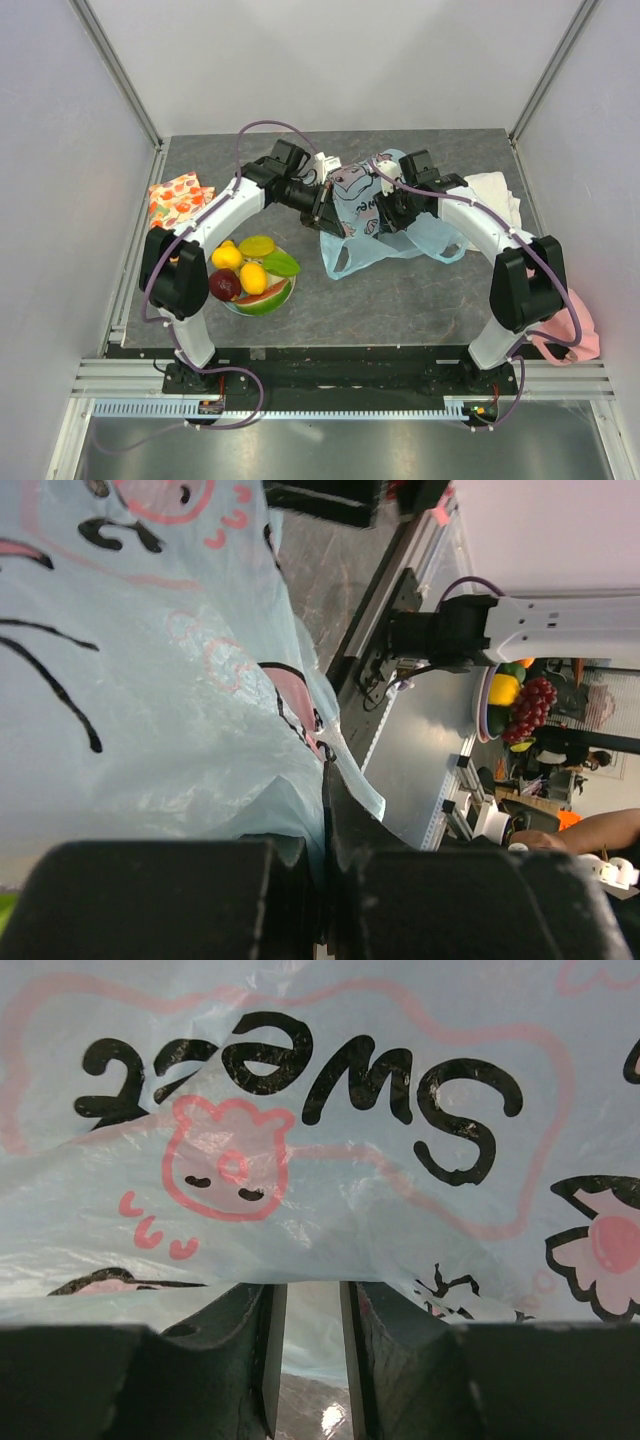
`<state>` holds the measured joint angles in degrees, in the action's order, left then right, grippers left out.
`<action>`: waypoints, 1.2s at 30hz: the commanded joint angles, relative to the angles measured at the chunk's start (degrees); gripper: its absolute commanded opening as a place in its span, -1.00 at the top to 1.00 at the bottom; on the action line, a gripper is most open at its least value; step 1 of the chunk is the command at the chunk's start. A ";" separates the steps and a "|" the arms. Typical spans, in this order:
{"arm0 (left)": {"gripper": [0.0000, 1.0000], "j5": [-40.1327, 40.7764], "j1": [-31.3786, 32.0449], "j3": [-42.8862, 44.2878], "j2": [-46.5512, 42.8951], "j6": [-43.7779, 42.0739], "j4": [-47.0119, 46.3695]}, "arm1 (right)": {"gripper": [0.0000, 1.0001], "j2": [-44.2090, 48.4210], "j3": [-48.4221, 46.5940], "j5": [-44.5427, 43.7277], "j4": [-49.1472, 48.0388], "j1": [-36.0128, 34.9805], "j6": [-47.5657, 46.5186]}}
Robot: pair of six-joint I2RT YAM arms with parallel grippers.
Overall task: Take the fake fruits out of the plastic bag
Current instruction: Adjust the plastic bag at the center of the board.
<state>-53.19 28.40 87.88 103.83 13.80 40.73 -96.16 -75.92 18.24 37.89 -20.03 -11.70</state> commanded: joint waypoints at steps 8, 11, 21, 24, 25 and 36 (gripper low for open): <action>0.97 -7.45 -2.12 2.65 1.11 4.74 -5.04 | 0.40 2.03 2.08 1.18 1.13 0.08 0.54; 0.97 -8.07 -2.12 3.70 1.90 5.36 -5.66 | 0.41 2.12 3.93 1.62 0.96 0.17 1.15; 0.97 -8.95 -2.47 3.00 1.55 5.09 -5.84 | 0.41 -3.33 1.31 -1.19 -1.77 0.17 4.85; 0.97 -10.26 -2.48 2.83 1.46 4.48 -5.66 | 0.29 -4.65 0.16 -3.81 -4.56 0.17 7.74; 0.97 -10.62 -2.56 2.22 1.37 4.30 -5.75 | 0.22 -6.13 -0.62 -5.48 -5.45 0.52 9.23; 0.97 -9.57 -2.04 -3.59 0.67 1.67 -4.08 | -0.96 -20.90 -13.89 3.29 -11.96 2.98 23.22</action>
<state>-60.82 26.06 84.99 105.71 17.10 36.38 -112.22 -83.88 18.50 29.54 -16.73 7.53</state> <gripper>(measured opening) 0.023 0.980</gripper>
